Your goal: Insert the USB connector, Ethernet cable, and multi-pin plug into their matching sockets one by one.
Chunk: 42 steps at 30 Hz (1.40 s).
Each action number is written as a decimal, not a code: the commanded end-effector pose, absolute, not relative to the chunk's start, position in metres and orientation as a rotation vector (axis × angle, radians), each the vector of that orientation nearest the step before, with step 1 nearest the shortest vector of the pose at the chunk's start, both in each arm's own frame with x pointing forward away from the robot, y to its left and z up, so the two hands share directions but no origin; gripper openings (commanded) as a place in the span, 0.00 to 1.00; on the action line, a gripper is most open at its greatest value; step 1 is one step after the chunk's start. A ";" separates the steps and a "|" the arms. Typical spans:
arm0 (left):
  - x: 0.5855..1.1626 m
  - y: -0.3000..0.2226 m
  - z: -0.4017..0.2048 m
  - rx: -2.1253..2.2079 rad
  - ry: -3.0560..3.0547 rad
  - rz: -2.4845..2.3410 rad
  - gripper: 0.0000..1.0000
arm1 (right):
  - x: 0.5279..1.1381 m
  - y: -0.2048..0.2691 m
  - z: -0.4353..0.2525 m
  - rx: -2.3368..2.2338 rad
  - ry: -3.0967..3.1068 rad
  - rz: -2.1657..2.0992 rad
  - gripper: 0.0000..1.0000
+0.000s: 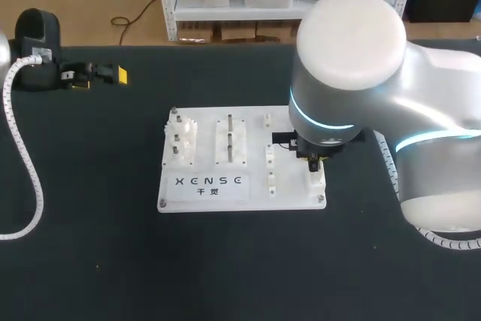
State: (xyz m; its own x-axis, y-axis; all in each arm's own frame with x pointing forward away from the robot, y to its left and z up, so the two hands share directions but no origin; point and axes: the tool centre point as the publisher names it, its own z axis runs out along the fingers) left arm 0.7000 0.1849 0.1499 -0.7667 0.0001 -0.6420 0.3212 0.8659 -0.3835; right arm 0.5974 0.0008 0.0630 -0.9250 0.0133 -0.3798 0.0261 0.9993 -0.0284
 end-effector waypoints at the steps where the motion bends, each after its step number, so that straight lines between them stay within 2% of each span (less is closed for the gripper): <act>1: 0.700 0.185 0.150 0.231 2.374 -0.637 1.00 | 0.599 -0.004 0.068 0.023 2.755 -0.042 0.00; 42: 0.700 0.185 0.150 0.231 2.374 -0.637 1.00 | 0.598 -0.007 0.061 -0.008 2.754 -0.037 0.00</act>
